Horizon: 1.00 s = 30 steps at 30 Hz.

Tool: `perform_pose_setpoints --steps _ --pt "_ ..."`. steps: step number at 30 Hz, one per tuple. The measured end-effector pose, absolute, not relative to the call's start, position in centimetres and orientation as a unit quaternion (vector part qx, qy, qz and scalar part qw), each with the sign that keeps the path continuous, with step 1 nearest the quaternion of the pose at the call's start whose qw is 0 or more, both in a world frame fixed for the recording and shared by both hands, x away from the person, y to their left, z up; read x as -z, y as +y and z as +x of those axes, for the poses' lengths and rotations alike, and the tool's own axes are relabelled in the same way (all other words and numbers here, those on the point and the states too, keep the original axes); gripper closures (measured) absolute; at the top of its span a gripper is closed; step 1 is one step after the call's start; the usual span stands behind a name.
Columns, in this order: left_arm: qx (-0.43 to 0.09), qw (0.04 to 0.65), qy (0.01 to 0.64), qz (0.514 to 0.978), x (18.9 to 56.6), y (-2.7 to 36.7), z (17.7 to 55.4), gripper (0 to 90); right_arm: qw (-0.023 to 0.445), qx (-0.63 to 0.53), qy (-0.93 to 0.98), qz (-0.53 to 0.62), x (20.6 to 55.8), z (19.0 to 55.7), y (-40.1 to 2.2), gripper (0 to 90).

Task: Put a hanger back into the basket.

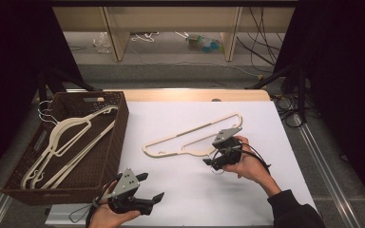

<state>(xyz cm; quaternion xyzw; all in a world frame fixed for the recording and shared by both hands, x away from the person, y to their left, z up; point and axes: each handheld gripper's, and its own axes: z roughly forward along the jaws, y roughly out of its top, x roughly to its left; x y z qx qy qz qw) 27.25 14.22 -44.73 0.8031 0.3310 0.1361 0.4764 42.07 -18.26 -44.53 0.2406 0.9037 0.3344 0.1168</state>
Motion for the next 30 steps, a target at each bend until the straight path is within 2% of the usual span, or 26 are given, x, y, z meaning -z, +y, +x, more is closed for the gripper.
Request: perform_pose_setpoints --steps 6,17,30 --pt "-0.136 0.474 0.325 0.807 44.8 14.1 27.2 18.1 0.117 -0.324 0.909 0.236 44.8 43.8 -16.3 29.8" --pt "-0.135 0.473 0.322 0.809 44.8 14.2 27.2 18.3 0.099 -0.283 0.929 0.218 45.6 46.1 -14.3 38.8" --pt "-0.129 0.474 0.32 0.81 45.0 14.3 27.3 18.4 0.07 -0.263 0.94 0.204 46.3 46.6 -13.3 45.9"
